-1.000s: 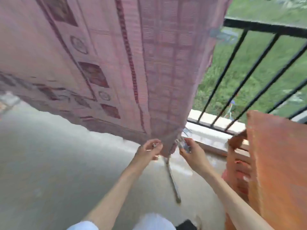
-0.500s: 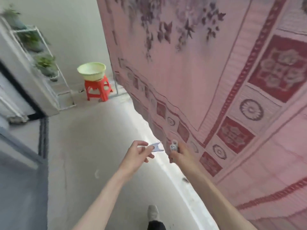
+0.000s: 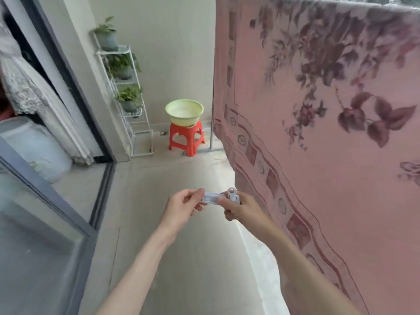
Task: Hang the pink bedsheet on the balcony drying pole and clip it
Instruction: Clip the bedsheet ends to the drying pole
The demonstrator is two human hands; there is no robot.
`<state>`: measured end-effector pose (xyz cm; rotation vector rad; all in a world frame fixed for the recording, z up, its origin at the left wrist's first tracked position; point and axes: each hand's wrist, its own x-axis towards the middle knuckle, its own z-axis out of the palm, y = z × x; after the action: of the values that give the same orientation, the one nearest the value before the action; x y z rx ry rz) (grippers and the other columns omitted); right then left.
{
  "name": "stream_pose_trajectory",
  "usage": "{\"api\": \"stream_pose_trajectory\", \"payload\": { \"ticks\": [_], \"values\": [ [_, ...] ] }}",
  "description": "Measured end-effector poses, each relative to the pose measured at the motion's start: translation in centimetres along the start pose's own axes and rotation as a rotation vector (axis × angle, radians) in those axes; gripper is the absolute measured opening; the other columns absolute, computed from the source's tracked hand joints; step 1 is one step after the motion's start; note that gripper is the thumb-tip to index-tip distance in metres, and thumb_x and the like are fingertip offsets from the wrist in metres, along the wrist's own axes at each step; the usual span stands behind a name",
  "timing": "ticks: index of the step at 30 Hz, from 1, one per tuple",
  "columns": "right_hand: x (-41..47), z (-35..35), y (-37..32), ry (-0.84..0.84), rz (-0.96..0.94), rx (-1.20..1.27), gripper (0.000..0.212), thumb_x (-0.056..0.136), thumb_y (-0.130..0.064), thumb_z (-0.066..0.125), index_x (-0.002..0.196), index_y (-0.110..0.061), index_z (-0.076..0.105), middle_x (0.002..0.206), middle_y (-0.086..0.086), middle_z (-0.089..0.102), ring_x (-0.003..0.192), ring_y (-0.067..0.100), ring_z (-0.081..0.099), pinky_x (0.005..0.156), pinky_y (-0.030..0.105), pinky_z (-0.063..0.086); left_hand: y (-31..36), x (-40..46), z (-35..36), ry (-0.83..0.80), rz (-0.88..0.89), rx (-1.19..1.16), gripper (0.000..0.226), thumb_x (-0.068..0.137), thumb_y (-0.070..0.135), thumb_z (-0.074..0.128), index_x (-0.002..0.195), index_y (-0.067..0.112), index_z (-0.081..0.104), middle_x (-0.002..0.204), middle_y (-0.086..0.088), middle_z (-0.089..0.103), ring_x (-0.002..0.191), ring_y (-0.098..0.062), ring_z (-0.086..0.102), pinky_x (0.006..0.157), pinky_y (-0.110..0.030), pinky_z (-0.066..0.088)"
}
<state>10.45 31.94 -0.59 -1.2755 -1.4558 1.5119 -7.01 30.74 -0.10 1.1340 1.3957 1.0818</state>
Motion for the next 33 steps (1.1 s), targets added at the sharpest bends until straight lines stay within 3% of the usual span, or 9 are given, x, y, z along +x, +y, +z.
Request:
{"api": "stream_pose_trajectory", "payload": {
  "ticks": [5,8,11,16,19,24,29,33],
  "values": [
    [13.6,0.7,-1.7,-0.064,0.001,-0.021,0.013,0.077,-0.036,0.066,0.082,-0.024,0.071,0.067,-0.004,0.048,0.060,0.014,0.043,0.063,0.024,0.038,-0.2,12.5,-5.2,0.039,0.002,0.028,0.018,0.090,0.028,0.057,0.088,0.014,0.068,0.073,0.004,0.064,0.062,-0.002,0.055,0.057,-0.012,0.042],
    [21.1,0.4,-2.2,0.053,0.054,-0.045,0.023,0.075,-0.035,0.070,0.082,-0.012,0.068,0.067,0.001,0.050,0.057,0.014,0.043,0.061,0.025,0.038,-0.3,19.8,-8.0,0.083,0.000,0.025,0.015,0.093,0.026,0.051,0.100,0.020,0.063,0.090,0.005,0.066,0.077,-0.008,0.058,0.066,-0.019,0.044],
    [31.3,0.1,-3.7,0.243,0.108,0.018,0.015,0.080,-0.024,0.070,0.077,-0.010,0.065,0.064,-0.003,0.054,0.048,0.011,0.043,0.053,0.022,0.037,0.3,29.9,-13.1,0.088,-0.009,0.087,0.020,0.095,0.026,0.047,0.110,0.018,0.058,0.098,0.005,0.065,0.085,-0.009,0.060,0.073,-0.022,0.046],
    [44.0,-0.7,-6.6,0.367,0.115,-0.001,0.017,0.082,-0.022,0.068,0.074,-0.009,0.060,0.058,-0.008,0.052,0.043,0.009,0.040,0.051,0.021,0.035,2.6,43.4,-19.3,0.094,-0.005,0.242,0.027,0.095,0.027,0.047,0.118,0.019,0.056,0.115,-0.002,0.063,0.108,-0.017,0.058,0.100,-0.036,0.043],
    [50.7,-1.7,-7.6,0.432,0.124,-0.050,0.022,0.083,-0.022,0.067,0.071,-0.006,0.057,0.043,-0.012,0.050,0.038,0.005,0.040,0.045,0.015,0.035,2.8,50.4,-21.0,0.048,-0.021,0.276,0.026,0.095,0.030,0.046,0.118,0.023,0.055,0.119,-0.003,0.062,0.110,-0.017,0.058,0.101,-0.037,0.043],
    [62.4,-2.6,-7.1,0.462,0.154,0.019,0.013,0.084,-0.019,0.067,0.078,-0.009,0.060,0.067,0.001,0.055,0.048,0.013,0.040,0.051,0.022,0.037,1.2,63.0,-23.1,-0.019,-0.084,0.291,0.028,0.095,0.031,0.044,0.120,0.023,0.053,0.124,-0.002,0.059,0.115,-0.017,0.055,0.104,-0.040,0.041],
    [76.4,-5.1,-7.7,0.504,0.184,0.088,0.005,0.083,-0.013,0.067,0.082,-0.009,0.065,0.068,0.008,0.050,0.052,0.017,0.040,0.056,0.028,0.036,2.9,79.0,-23.2,-0.097,-0.085,0.328,0.030,0.096,0.027,0.043,0.124,0.018,0.051,0.122,-0.002,0.058,0.112,-0.017,0.055,0.100,-0.035,0.042],
    [86.0,-7.8,-10.5,0.597,0.188,0.096,0.013,0.080,-0.015,0.070,0.086,-0.004,0.070,0.066,0.014,0.054,0.048,0.014,0.040,0.054,0.027,0.039,6.5,90.7,-22.5,-0.206,-0.004,0.353,0.023,0.096,0.025,0.045,0.117,0.023,0.054,0.115,-0.002,0.061,0.101,-0.014,0.059,0.089,-0.031,0.046]
  ]
}}
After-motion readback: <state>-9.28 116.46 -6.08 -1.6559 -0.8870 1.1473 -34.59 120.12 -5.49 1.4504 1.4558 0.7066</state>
